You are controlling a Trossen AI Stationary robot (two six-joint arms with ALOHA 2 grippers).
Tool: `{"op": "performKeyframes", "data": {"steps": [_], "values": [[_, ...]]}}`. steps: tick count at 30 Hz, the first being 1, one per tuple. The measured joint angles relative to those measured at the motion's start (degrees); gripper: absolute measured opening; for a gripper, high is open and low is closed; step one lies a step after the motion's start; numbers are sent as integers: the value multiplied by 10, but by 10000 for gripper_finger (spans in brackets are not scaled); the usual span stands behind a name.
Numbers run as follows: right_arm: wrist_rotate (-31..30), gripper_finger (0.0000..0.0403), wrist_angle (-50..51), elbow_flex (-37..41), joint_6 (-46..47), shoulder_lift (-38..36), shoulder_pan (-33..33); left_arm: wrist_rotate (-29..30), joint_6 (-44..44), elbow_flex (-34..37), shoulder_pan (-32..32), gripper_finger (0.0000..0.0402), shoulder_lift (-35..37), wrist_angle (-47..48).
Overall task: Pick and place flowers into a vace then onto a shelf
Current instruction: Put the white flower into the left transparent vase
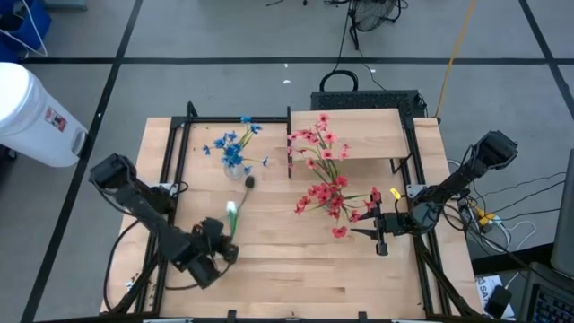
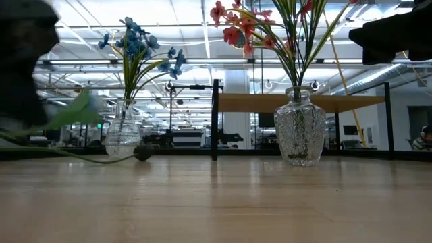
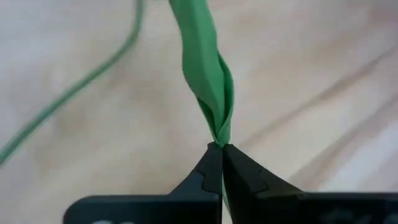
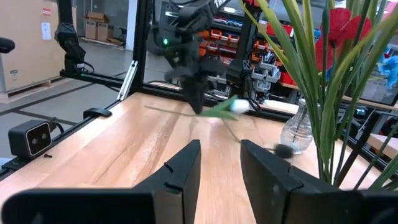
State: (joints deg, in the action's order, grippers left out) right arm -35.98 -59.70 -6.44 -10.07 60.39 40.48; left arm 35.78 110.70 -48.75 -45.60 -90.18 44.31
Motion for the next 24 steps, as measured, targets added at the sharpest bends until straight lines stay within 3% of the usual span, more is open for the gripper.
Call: {"op": "performKeyframes", "data": {"steps": [7, 15, 22, 24], "values": [[0, 105, 8, 0, 19, 0, 0, 192, -58, 0, 0, 3, 79, 64], [0, 105, 17, 0, 34, 0, 0, 315, -239, 0, 33, 2, 146, 94], [0, 105, 18, 0, 34, 0, 0, 529, -378, -1, 63, 1, 172, 91], [0, 105, 17, 0, 34, 0, 0, 537, -416, -1, 81, 2, 172, 92]]}}
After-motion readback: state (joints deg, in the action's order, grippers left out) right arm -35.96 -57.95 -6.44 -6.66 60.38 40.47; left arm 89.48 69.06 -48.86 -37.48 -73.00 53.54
